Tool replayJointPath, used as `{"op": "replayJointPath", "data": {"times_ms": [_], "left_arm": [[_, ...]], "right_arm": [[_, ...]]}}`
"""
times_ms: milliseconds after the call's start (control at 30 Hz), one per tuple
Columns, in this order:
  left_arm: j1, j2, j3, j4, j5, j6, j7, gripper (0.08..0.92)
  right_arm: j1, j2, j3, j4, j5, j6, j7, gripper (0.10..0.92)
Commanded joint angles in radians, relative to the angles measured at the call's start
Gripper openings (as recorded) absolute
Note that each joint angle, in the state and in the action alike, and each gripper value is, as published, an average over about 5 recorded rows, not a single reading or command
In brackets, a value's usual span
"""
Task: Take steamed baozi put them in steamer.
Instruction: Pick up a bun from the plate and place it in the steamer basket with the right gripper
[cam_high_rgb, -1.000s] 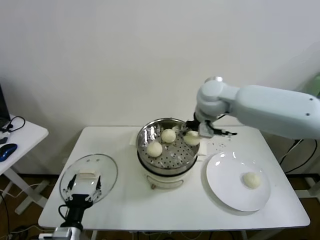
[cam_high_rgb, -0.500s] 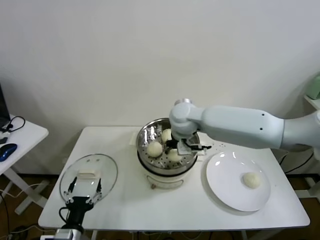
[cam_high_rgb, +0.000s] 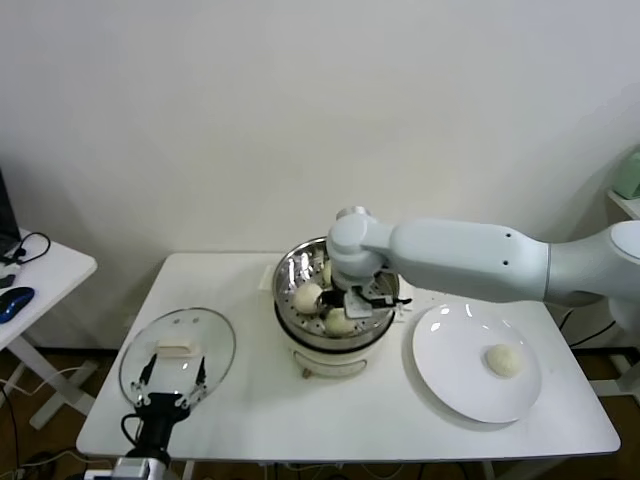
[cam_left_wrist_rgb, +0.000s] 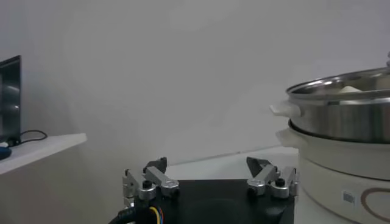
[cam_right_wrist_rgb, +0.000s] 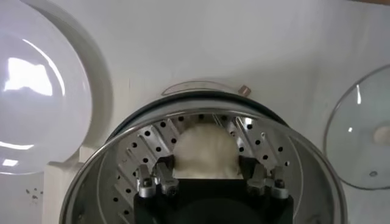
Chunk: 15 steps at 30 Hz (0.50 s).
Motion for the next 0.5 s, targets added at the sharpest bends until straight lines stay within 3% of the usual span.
{"op": "replayJointPath", "data": {"times_ms": [33, 500], "left_arm": [[0.002, -0.002, 0.002, 0.000, 0.003, 0.000, 0.000, 0.823], [0.000, -0.005, 0.006, 0.000, 0.008, 0.001, 0.000, 0.823]], "right_arm": [[-0.007, -0.004, -0.008, 0.003, 0.032, -0.007, 0.000, 0.696], [-0.009, -0.024, -0.009, -0.013, 0.029, -0.003, 0.004, 0.696]]}}
